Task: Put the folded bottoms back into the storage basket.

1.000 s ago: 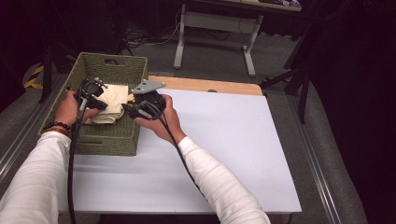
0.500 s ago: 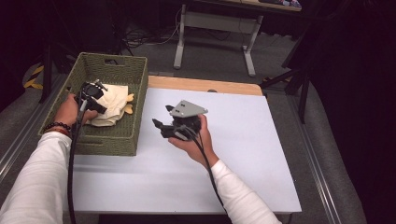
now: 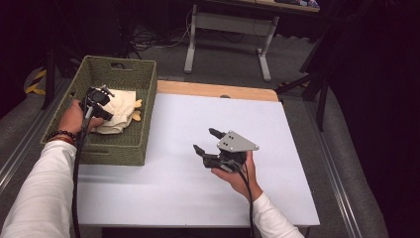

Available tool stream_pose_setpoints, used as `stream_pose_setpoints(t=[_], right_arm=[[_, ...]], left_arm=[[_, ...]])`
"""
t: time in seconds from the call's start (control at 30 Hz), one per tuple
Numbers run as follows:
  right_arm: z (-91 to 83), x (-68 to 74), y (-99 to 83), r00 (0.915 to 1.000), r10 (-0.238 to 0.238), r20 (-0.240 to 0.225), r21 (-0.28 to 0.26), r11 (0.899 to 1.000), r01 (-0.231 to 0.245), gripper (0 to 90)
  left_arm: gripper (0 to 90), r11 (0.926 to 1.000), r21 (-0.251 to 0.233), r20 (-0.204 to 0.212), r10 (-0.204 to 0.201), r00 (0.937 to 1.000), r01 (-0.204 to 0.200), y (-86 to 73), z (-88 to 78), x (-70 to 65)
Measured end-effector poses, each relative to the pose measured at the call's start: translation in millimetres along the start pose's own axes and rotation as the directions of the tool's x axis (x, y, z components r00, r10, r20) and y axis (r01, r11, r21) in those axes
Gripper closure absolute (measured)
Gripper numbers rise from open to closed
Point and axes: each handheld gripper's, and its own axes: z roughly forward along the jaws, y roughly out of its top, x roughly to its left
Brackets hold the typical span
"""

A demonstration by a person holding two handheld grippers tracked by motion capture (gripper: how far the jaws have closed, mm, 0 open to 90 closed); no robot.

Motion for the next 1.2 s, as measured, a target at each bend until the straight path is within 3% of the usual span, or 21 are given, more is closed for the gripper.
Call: stream_pose_setpoints(t=[0.33,0.9,1.2], right_arm=[[-30.4,0.0,-26.1,0.9978,-0.052,0.041,0.012,0.999,0.052,27.6],[-63.9,-12.9,-54.6,0.9952,-0.017,0.097,0.000,1.000,0.017,24.5],[-70.9,-14.8,-68.7,0.9940,-0.025,0.107,0.005,1.000,0.024,23.8]], left_arm=[[86.6,0.9999,0.003,0.009,-0.011,0.9999,0.011,-0.8,1.3,1.5],[86.6,0.9999,0.002,0.016,-0.015,0.9998,0.015,-1.8,1.5,3.3],[86.0,1.0000,-0.002,-0.016,-0.003,0.9999,0.003,0.2,-0.7,-1.2]])
